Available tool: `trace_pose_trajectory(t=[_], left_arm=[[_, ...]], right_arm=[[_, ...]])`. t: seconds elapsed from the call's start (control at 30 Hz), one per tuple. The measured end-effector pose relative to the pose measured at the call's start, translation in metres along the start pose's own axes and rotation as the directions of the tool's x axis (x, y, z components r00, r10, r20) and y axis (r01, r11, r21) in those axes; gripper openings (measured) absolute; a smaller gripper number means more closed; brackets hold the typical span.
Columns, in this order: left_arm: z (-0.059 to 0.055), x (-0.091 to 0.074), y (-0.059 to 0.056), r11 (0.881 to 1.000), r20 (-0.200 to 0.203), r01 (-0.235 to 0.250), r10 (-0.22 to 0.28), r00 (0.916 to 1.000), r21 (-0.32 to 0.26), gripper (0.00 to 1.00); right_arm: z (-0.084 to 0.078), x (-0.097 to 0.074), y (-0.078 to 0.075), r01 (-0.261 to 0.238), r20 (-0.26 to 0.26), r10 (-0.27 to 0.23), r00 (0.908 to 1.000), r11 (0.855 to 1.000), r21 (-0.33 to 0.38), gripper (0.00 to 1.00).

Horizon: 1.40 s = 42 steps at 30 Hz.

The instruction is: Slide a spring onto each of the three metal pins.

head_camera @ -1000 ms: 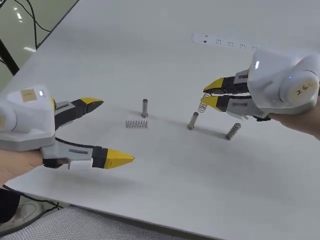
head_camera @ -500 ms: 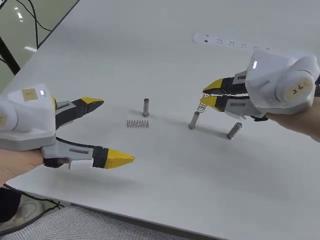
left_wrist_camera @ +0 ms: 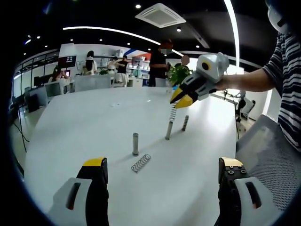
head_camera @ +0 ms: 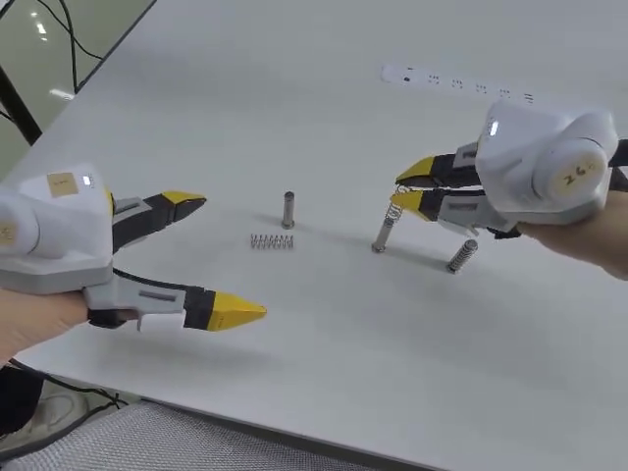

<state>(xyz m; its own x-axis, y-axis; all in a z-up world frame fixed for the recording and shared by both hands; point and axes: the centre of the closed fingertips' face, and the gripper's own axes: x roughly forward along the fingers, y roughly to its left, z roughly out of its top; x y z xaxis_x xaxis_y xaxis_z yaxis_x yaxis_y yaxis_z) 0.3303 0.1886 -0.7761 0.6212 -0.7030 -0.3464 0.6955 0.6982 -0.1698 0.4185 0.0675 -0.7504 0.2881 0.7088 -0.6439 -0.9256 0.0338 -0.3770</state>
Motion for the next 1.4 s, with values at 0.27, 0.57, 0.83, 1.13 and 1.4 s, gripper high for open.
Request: trace_pose_trajectory(t=[0.27,0.57,0.83,1.13,1.4], left_arm=[[0.001,-0.001,0.001,1.0,0.003,-0.002,0.002,1.0,0.002,0.97],[0.001,-0.002,0.0,1.0,0.001,0.002,-0.002,1.0,-0.002,0.97],[0.0,-0.001,-0.003,1.0,-0.001,0.007,-0.007,1.0,-0.004,0.96],[-0.001,-0.001,-0.002,1.0,-0.003,0.004,-0.004,1.0,-0.006,0.96],[0.0,-0.001,-0.002,1.0,0.001,0.001,-0.001,1.0,-0.009,0.95]], right_arm=[[-0.005,0.004,0.002,-0.003,-0.007,0.003,1.0,1.0,0.006,0.11],[-0.006,0.008,0.003,-0.007,-0.008,0.007,0.9999,1.0,0.014,0.11],[-0.013,0.012,0.005,-0.013,-0.02,0.013,0.9997,1.0,0.023,0.11],[-0.03,0.024,0.012,-0.034,-0.053,0.036,0.998,0.999,0.033,0.11],[-0.039,0.033,0.02,-0.054,-0.077,0.057,0.9954,0.998,0.043,0.11]])
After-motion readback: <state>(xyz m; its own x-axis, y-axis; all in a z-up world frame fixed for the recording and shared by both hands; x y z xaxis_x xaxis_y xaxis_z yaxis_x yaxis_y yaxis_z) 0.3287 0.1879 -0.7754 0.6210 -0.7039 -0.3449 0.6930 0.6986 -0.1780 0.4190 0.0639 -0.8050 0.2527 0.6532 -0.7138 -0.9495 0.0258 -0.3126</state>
